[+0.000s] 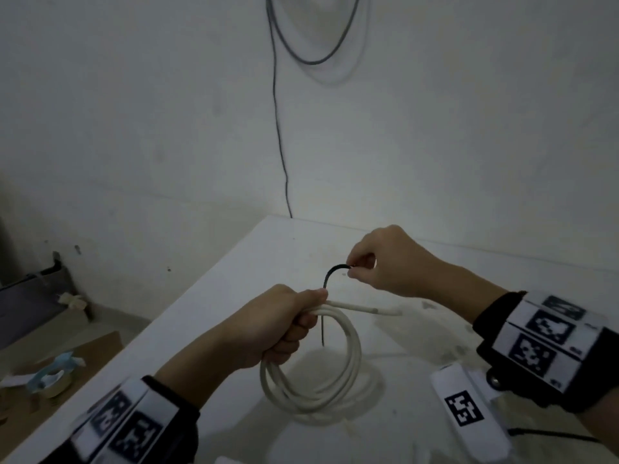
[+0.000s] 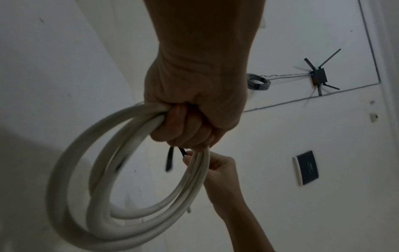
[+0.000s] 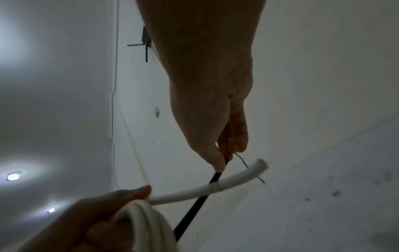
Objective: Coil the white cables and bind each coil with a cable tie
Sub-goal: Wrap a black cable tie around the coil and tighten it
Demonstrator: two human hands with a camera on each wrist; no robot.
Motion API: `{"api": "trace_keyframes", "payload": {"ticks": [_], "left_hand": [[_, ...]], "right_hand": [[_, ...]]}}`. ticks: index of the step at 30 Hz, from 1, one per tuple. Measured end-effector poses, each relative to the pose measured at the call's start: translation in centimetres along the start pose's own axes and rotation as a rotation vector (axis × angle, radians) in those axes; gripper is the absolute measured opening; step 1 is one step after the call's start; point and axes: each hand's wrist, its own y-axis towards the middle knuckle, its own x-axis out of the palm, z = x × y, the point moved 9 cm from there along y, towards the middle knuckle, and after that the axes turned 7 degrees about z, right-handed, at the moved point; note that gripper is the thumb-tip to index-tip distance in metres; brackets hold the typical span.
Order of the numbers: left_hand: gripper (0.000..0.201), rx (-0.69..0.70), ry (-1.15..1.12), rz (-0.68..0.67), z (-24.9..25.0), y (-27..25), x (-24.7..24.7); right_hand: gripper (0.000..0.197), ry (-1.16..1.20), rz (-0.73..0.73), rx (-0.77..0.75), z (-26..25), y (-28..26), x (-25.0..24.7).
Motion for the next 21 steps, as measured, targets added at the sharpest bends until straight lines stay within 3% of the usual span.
{"api": "trace_keyframes", "payload": {"ticks": [6,13,18,21], "left_hand": [[0.049,0.083,0.051,-0.046,3.0,0.8,5.0],[0.052,0.194,0.160,-0.105,5.1,0.8,10.2],[0.054,0.269,0.353,-0.104,6.4,0.4,12.2],[0.045,0.313,0.337,-0.077,7.2,0.3,12.7]], "right_hand": [[0.012,0.009,-0.090,0.062,1.4,-4.4,-4.7],[0.017,0.073,-0.228,0.087,1.2,-9.2,-6.1],[0.020,0.201,-0.239,0.187,2.4,-11.6,-7.3],[0.017,0.295,-0.163,0.216,2.9,-12.4,-8.3]]}}
